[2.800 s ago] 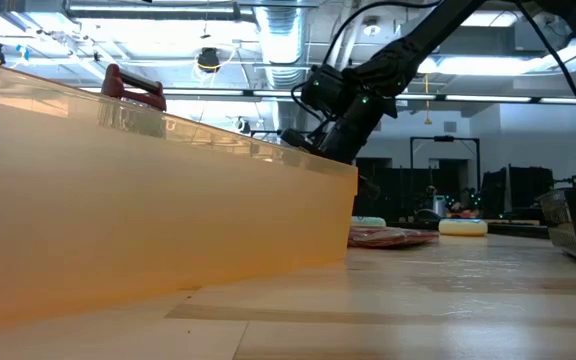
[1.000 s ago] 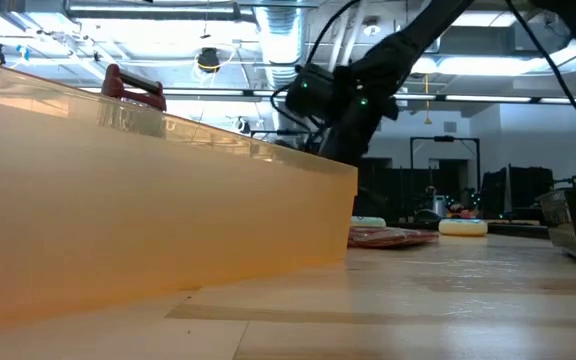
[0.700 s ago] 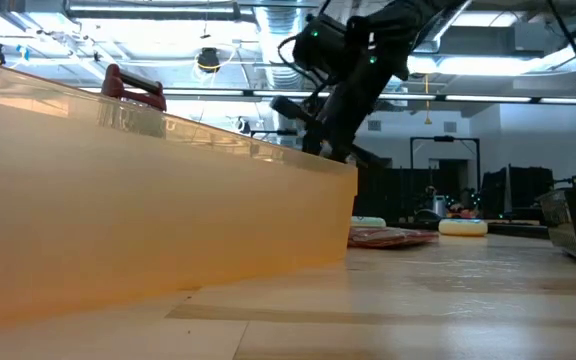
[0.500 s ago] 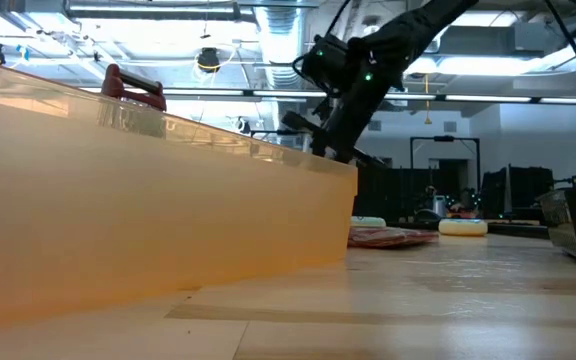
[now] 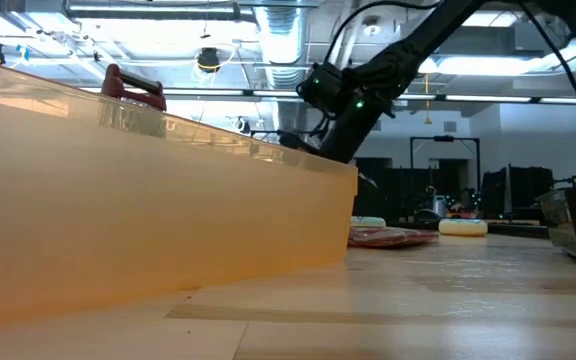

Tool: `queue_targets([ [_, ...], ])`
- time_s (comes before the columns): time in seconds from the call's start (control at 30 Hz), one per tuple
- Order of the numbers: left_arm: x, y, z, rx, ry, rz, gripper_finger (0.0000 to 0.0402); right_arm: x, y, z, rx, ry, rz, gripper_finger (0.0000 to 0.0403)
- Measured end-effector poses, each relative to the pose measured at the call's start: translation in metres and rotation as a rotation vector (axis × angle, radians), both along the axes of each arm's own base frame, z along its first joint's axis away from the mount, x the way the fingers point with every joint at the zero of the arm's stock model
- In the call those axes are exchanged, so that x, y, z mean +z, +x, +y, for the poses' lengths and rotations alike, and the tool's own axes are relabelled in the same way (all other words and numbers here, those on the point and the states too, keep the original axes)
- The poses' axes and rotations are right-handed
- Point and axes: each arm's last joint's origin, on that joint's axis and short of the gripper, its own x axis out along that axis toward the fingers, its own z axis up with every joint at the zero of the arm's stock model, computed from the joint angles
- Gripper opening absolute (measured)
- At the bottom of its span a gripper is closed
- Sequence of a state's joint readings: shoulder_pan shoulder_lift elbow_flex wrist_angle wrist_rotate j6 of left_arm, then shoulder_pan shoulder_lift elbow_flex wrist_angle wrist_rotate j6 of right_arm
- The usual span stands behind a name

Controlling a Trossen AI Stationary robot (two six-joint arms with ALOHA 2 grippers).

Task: Pick & Place Food Item
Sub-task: Put the orange food coloring bottle into the transparent bin

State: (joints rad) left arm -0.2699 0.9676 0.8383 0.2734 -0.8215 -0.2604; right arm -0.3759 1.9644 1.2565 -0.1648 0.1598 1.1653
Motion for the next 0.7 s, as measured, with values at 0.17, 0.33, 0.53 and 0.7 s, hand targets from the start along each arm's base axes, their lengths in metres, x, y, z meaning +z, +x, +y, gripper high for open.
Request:
queue_targets([
  [0.17,0.001,0.0,0.0,-0.001,-0.015,-0.015,0.0149,-0.005,0.002,-0.003,-0.034,-0.03,0.012,0.0],
  [0.33,0.001,0.0,0.0,-0.003,-0.03,-0.029,0.0149,-0.012,0.0,-0.013,-0.024,-0.02,0.017,0.0],
  [0.53,0.002,0.0,0.0,-0.004,-0.036,-0.04,0.0149,-0.018,0.003,-0.002,0.058,0.025,0.035,0.0],
  [0.7,0.002,0.0,0.0,-0.004,-0.037,-0.041,0.0149,-0.019,0.009,0.036,0.171,0.068,0.099,0.0],
])
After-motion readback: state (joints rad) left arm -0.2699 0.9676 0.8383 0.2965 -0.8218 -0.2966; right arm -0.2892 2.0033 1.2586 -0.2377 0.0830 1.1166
